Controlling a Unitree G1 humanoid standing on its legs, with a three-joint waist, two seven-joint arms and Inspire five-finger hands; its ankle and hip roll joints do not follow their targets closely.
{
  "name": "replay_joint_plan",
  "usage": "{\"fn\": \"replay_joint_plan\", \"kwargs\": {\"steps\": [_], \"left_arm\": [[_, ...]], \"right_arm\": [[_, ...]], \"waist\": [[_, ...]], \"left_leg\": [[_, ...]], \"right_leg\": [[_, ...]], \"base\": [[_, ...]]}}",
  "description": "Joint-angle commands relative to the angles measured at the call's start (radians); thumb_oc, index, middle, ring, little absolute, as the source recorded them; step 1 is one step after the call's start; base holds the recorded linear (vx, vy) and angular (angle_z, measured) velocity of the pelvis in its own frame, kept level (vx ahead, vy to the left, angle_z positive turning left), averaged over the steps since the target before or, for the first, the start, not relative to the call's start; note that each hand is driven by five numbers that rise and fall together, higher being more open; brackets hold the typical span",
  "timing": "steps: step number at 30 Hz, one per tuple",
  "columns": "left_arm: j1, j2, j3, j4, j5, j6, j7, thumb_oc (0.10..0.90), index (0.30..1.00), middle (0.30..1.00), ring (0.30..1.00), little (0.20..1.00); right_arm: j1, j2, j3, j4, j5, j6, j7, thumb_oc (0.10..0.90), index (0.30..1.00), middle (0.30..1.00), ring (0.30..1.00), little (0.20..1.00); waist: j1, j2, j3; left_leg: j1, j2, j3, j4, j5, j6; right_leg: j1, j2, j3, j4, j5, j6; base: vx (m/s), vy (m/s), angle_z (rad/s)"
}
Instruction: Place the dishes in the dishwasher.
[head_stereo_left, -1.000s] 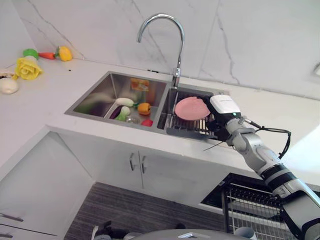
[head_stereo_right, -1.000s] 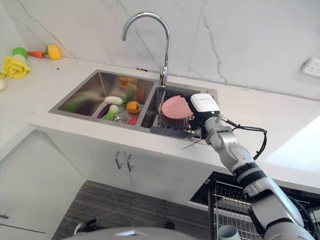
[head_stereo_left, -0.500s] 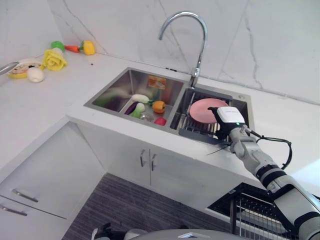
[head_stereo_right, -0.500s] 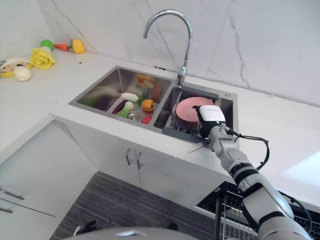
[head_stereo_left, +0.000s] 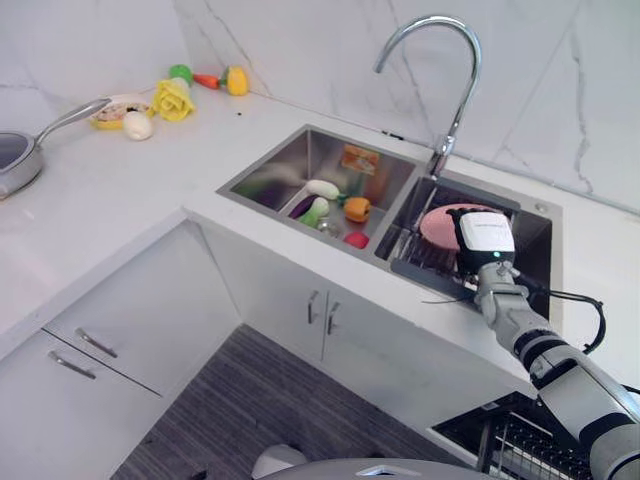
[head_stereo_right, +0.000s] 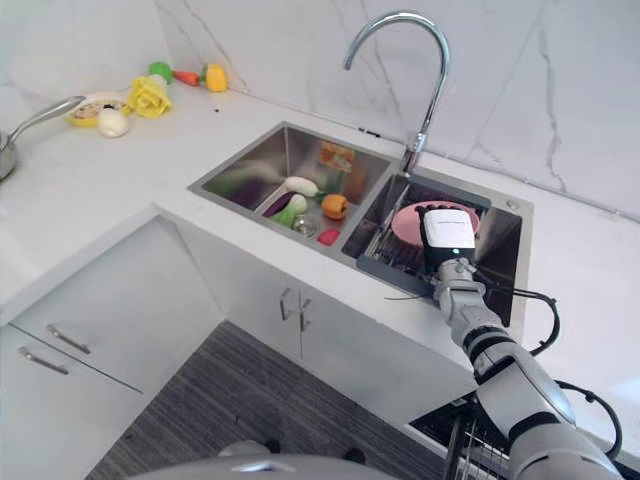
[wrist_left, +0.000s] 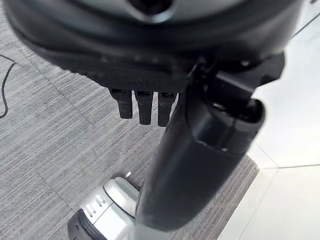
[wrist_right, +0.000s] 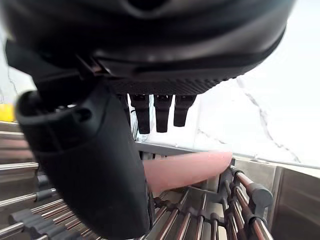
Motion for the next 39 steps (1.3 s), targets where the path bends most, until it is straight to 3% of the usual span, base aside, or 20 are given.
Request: {"fn": "replay_joint_plan", "kwargs": {"steps": [1,4,10,15,16,17,19,20,22,26,30,31,33,34,37,38,39], "left_arm": [[-0.078,0.018,-0.069,0.038,-0.017,-0.055,0.024,0.8,0.9,0.9,0.9,0.9],[-0.083,0.005,-0.092,0.03,-0.02,-0.06,0.02,0.8,0.9,0.9,0.9,0.9],[-0.077,-0.003,-0.088,0.04,-0.02,-0.056,0.012,0.8,0.9,0.9,0.9,0.9],[-0.077,-0.005,-0.074,0.048,0.008,-0.048,0.031,0.8,0.9,0.9,0.9,0.9],[-0.076,-0.009,-0.064,0.049,0.028,-0.035,0.036,0.8,0.9,0.9,0.9,0.9],[-0.076,-0.009,-0.065,0.049,0.028,-0.035,0.036,0.8,0.9,0.9,0.9,0.9],[-0.074,-0.021,-0.054,0.05,0.067,-0.021,0.043,0.8,0.9,0.9,0.9,0.9],[-0.073,-0.02,-0.057,0.05,0.068,-0.021,0.043,0.8,0.9,0.9,0.9,0.9],[-0.075,-0.027,-0.034,0.048,0.074,-0.016,0.037,0.8,0.9,0.9,0.9,0.9],[-0.073,-0.034,-0.012,0.033,0.091,0.002,0.006,0.8,0.9,0.9,0.9,0.9],[-0.074,-0.051,-0.009,-0.009,0.12,0.026,-0.007,0.8,0.9,0.9,0.9,0.9],[-0.072,-0.05,-0.012,-0.01,0.12,0.026,-0.006,0.8,0.9,0.9,0.9,0.9],[-0.067,-0.055,0.005,-0.02,0.12,0.037,0.0,0.8,0.9,0.9,0.9,0.9],[-0.066,-0.053,0.002,-0.02,0.12,0.037,0.0,0.8,0.9,0.9,0.9,0.9],[-0.048,-0.048,0.024,-0.041,0.122,0.044,-0.006,0.8,0.9,0.9,0.9,0.9],[-0.048,-0.048,0.024,-0.041,0.122,0.044,-0.006,0.8,0.9,0.9,0.9,0.9],[-0.047,-0.045,0.027,-0.044,0.139,0.049,-0.015,0.8,0.9,0.9,0.9,0.9]], "right_arm": [[-0.198,-0.007,0.048,0.014,0.003,0.036,-0.155,0.4,0.3,0.3,0.3,0.3],[-0.205,-0.002,0.04,0.056,0.035,0.033,-0.151,0.4,0.3,0.3,0.3,0.3],[-0.21,-0.04,0.024,-0.032,0.039,0.026,-0.151,0.4,0.3,0.3,0.3,0.3],[-0.208,-0.094,-0.047,-0.272,0.058,0.027,-0.124,0.4,0.3,0.3,0.3,0.3],[-0.175,-0.125,-0.114,-0.463,0.048,0.048,-0.071,0.4,0.3,0.3,0.3,0.3],[-0.172,-0.126,-0.116,-0.466,0.048,0.05,-0.069,0.4,0.3,0.3,0.3,0.3],[-0.098,-0.162,-0.209,-0.688,0.029,0.059,0.03,0.4,0.3,0.3,0.3,0.3],[-0.084,-0.167,-0.221,-0.708,0.026,0.065,0.044,0.4,0.3,0.3,0.3,0.3],[-0.028,-0.192,-0.276,-0.834,0.019,0.073,0.131,0.4,0.3,0.3,0.3,0.3],[0.163,-0.214,-0.433,-1.148,0.002,0.079,0.276,0.4,0.3,0.3,0.3,0.3],[0.357,-0.236,-0.595,-1.409,-0.02,0.103,0.415,0.4,0.3,0.3,0.3,0.3],[0.366,-0.235,-0.603,-1.417,-0.021,0.105,0.42,0.4,0.3,0.3,0.3,0.3],[0.437,-0.156,-0.691,-1.547,0.054,0.151,0.49,0.4,0.3,0.3,0.3,0.3],[0.443,-0.154,-0.696,-1.554,0.053,0.153,0.494,0.4,0.3,0.3,0.3,0.3],[0.537,-0.132,-0.818,-1.698,0.039,0.189,0.55,0.4,0.3,0.3,0.3,0.3],[0.539,-0.132,-0.819,-1.699,0.039,0.19,0.551,0.4,0.3,0.3,0.3,0.3],[0.579,-0.126,-0.845,-1.73,0.023,0.186,0.575,0.4,0.3,0.3,0.3,0.3]], "waist": [[0.013,-0.037,-0.028],[0.015,-0.03,-0.032],[-0.003,-0.027,-0.036],[-0.042,-0.026,-0.033],[-0.063,-0.026,-0.03],[-0.061,-0.026,-0.03],[-0.098,-0.025,-0.027],[-0.092,-0.026,-0.027],[-0.122,-0.024,-0.025],[-0.167,-0.018,-0.026],[-0.251,-0.01,-0.024],[-0.241,-0.01,-0.025],[-0.297,-0.006,-0.021],[-0.288,-0.007,-0.022],[-0.363,-0.005,-0.019],[-0.361,-0.003,-0.021],[-0.404,-0.003,-0.018]], "left_leg": [[-0.068,0.021,-0.011,-0.043,0.123,-0.112],[-0.074,0.019,-0.025,-0.043,0.128,-0.116],[-0.073,0.021,-0.033,-0.043,0.131,-0.118],[-0.065,0.023,-0.023,-0.043,0.125,-0.113],[-0.056,0.026,-0.004,-0.043,0.118,-0.106],[-0.056,0.026,-0.003,-0.043,0.118,-0.106],[-0.042,0.026,0.023,-0.043,0.106,-0.096],[-0.041,0.026,0.026,-0.043,0.105,-0.095],[-0.032,0.027,0.047,-0.043,0.094,-0.087],[-0.006,0.027,0.11,-0.043,0.067,-0.069],[0.017,0.023,0.219,-0.043,0.05,-0.046],[0.023,0.025,0.227,-0.043,0.043,-0.047],[0.042,0.024,0.31,-0.043,0.024,-0.033],[0.045,0.025,0.318,-0.043,0.022,-0.033],[0.069,0.024,0.414,-0.043,-0.002,-0.016],[0.075,0.025,0.415,-0.043,-0.014,-0.016],[0.087,0.021,0.45,-0.043,-0.024,-0.009]], "right_leg": [[0.162,-0.074,0.01,0.012,-0.159,0.123],[0.166,-0.074,-0.003,0.012,-0.162,0.122],[0.172,-0.069,-0.002,0.012,-0.171,0.115],[0.167,-0.064,0.025,0.012,-0.174,0.112],[0.161,-0.063,0.046,0.012,-0.174,0.111],[0.161,-0.063,0.047,0.012,-0.174,0.11],[0.155,-0.064,0.078,0.012,-0.171,0.11],[0.155,-0.064,0.081,0.012,-0.171,0.11],[0.149,-0.066,0.103,0.012,-0.168,0.113],[0.13,-0.074,0.168,0.012,-0.155,0.122],[0.082,-0.087,0.269,0.012,-0.108,0.141],[0.084,-0.086,0.277,0.012,-0.113,0.141],[0.055,-0.088,0.352,0.012,-0.092,0.149],[0.054,-0.087,0.359,0.012,-0.091,0.149],[0.011,-0.083,0.462,0.012,-0.066,0.164],[0.015,-0.082,0.463,0.012,-0.076,0.167],[-0.001,-0.079,0.502,0.012,-0.067,0.174]], "base": [[-0.02,-0.013,0.16],[0.0,-0.011,0.18],[0.0,-0.004,0.09],[0.0,0.001,0.0],[0.0,0.006,-0.06],[0.0,0.015,-0.12],[0.01,0.016,-0.2],[0.01,0.013,-0.26],[0.01,0.025,-0.36],[0.02,0.049,-0.44],[0.0,0.067,-0.9],[0.02,0.041,-1.02],[0.04,0.053,-0.86],[0.03,0.056,-0.75],[0.04,0.054,-1.19],[0.06,0.084,-1.08],[0.05,0.059,-0.81]]}}
